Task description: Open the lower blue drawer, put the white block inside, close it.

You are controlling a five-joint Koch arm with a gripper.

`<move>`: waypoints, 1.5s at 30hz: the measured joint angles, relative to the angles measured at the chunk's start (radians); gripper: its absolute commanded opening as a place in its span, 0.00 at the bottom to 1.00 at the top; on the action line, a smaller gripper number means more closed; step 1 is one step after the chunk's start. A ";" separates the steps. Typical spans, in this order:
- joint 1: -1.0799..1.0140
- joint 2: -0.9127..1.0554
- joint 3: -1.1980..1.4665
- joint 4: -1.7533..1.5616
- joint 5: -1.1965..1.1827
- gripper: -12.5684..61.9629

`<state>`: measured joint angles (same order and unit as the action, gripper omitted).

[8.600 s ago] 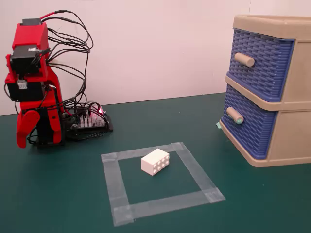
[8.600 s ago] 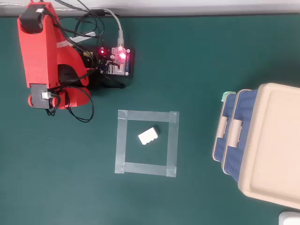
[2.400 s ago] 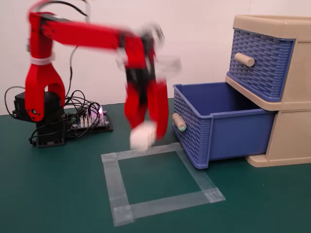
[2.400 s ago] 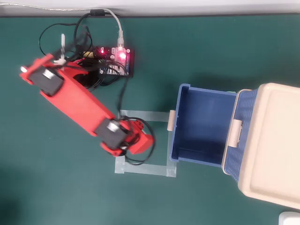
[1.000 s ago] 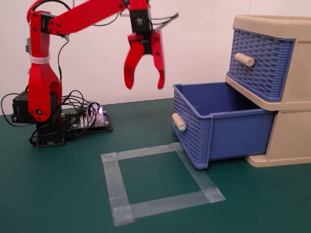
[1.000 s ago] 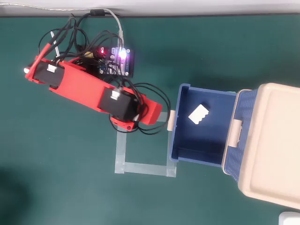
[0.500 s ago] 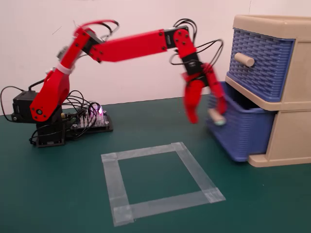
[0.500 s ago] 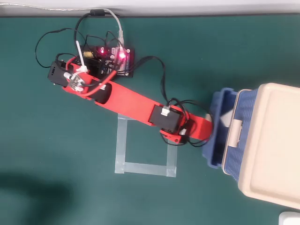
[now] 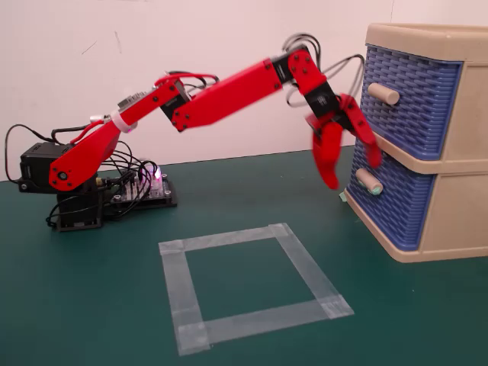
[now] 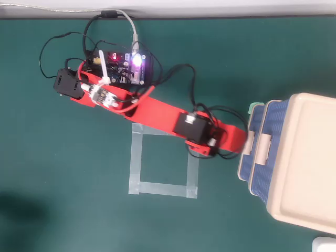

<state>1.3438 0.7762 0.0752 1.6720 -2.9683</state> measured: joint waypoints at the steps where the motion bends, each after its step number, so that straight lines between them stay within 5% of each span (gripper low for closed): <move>1: -0.008 0.074 0.000 0.170 0.002 0.62; 8: -0.183 0.574 0.546 0.319 0.117 0.62; 12: -0.471 0.936 1.063 0.325 0.514 0.62; 19: -1.112 1.266 1.910 0.164 1.253 0.62; 23: -1.170 1.456 2.284 -0.038 1.387 0.62; 45: -1.170 1.529 2.391 -0.110 1.391 0.63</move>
<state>0.1733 2.3056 2.4666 1.5616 -1.5769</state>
